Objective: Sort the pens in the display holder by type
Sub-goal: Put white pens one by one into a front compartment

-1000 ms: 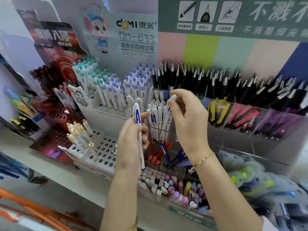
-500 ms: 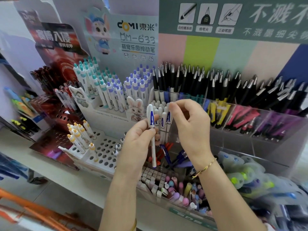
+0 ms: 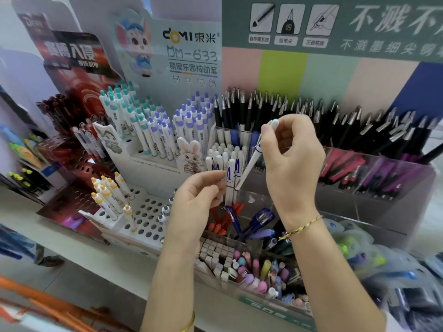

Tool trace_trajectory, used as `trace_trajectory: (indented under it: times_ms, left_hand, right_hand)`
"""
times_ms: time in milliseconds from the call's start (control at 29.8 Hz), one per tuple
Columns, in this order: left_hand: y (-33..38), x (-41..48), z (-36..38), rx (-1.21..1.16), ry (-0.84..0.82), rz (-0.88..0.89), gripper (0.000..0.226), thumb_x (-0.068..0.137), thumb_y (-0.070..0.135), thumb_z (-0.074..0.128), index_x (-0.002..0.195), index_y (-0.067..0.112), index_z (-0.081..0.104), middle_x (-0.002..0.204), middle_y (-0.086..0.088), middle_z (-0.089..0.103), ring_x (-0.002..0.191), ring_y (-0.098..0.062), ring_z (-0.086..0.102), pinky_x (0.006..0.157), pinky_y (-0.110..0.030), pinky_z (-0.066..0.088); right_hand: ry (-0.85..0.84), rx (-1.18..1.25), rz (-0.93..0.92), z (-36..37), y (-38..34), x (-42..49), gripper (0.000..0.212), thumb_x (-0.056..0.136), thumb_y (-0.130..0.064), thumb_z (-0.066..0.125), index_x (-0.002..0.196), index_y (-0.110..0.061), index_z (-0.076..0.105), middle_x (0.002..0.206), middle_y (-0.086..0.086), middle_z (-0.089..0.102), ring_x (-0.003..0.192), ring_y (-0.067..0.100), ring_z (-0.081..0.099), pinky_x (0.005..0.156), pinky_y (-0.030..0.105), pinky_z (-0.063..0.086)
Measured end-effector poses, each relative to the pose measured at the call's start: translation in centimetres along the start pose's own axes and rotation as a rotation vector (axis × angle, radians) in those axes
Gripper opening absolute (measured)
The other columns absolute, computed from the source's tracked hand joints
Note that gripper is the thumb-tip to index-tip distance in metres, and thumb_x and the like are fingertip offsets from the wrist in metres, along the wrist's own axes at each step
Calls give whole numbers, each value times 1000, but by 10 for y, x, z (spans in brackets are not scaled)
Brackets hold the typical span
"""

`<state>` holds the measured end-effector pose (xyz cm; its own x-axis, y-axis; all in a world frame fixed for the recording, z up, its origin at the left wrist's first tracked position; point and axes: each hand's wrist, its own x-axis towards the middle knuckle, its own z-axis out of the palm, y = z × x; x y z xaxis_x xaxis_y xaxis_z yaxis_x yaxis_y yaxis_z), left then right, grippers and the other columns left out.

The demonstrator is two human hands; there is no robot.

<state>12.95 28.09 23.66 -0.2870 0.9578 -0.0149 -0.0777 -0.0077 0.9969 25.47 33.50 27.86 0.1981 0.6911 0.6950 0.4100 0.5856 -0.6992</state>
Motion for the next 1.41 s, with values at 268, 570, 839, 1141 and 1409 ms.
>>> trace_trajectory:
  times_ms: [268,570,839,1141,1409]
  left_hand:
    - [-2,1,-2,-26,36,-20,29,93,-2,46,102,16,67,94,-1,71,90,-14,66,78,-26,50]
    - [-2,2,-1,1,34,-27,28,94,1,47,103,19,67,100,-2,71,96,-15,65,78,-27,49]
    - [-4,-5,1,0,67,-39,29,94,1,47,101,21,67,100,-1,70,95,-12,65,78,-27,51]
    - [-28,-52,-17,-46,285,-113,29,93,-1,47,100,17,67,94,0,70,89,-10,66,75,-26,51]
    - [-106,-151,-113,69,641,-387,30,92,-2,43,100,18,64,96,-1,66,84,-8,62,66,-19,49]
  right_hand:
    - [56,-11,-131,3,-2,-4,10,93,-13,55,85,-7,55,78,4,55,68,18,53,62,22,43]
    - [-298,-136,21,16,24,-25,11,87,-21,66,88,-10,62,81,-1,61,77,12,59,70,30,51]
    - [-399,-331,119,15,36,-41,22,83,-29,70,91,-14,55,87,-2,55,80,11,50,70,26,45]
    - [-567,-130,51,-9,-8,-68,14,84,-22,68,89,-16,56,80,-4,55,74,10,51,68,29,47]
    - [-1094,86,106,45,-50,-190,9,87,-18,62,95,-18,58,75,-16,51,74,4,51,65,16,40]
